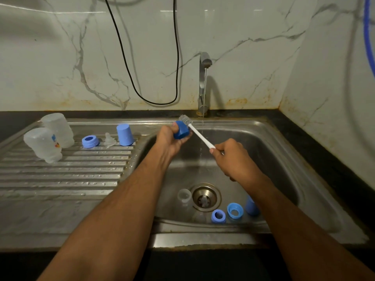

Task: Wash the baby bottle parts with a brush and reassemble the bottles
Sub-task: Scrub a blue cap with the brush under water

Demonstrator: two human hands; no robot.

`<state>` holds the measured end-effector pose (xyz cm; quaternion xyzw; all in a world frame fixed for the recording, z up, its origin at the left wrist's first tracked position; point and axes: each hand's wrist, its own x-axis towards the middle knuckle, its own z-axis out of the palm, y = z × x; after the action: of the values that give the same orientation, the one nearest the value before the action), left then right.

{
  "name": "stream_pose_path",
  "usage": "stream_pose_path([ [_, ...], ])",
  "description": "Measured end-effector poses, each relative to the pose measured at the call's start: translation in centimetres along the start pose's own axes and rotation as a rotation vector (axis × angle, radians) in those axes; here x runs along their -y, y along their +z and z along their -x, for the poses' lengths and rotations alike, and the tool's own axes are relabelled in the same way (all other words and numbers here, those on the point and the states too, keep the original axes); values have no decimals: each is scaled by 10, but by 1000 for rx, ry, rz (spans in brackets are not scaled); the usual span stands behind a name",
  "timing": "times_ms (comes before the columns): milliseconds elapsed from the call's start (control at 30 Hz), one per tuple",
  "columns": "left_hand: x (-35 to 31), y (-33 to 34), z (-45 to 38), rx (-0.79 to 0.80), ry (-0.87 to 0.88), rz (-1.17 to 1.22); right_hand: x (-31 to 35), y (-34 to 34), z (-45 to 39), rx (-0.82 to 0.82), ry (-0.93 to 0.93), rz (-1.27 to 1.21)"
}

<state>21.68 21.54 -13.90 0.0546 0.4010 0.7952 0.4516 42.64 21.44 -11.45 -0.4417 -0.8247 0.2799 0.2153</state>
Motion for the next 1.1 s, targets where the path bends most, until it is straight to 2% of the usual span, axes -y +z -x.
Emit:
stream_pose_path([
  [233,-1,-15,-12,-159,-24,-181,-5,-1,3,55,3,83],
  [400,-1,-3,-10,-93,14,-223,0,3,4,26,-20,52],
  [567,-4,-11,-10,-193,37,-170,1,1,10,134,23,-35],
  [767,10,13,5,-38,11,-160,9,2,2,8,1,-43],
  [967,-5,0,-5,-100,35,-50,4,0,12,116,40,-160],
  [1100,4,5,1,-27,38,-94,6,2,1,70,56,-169],
])
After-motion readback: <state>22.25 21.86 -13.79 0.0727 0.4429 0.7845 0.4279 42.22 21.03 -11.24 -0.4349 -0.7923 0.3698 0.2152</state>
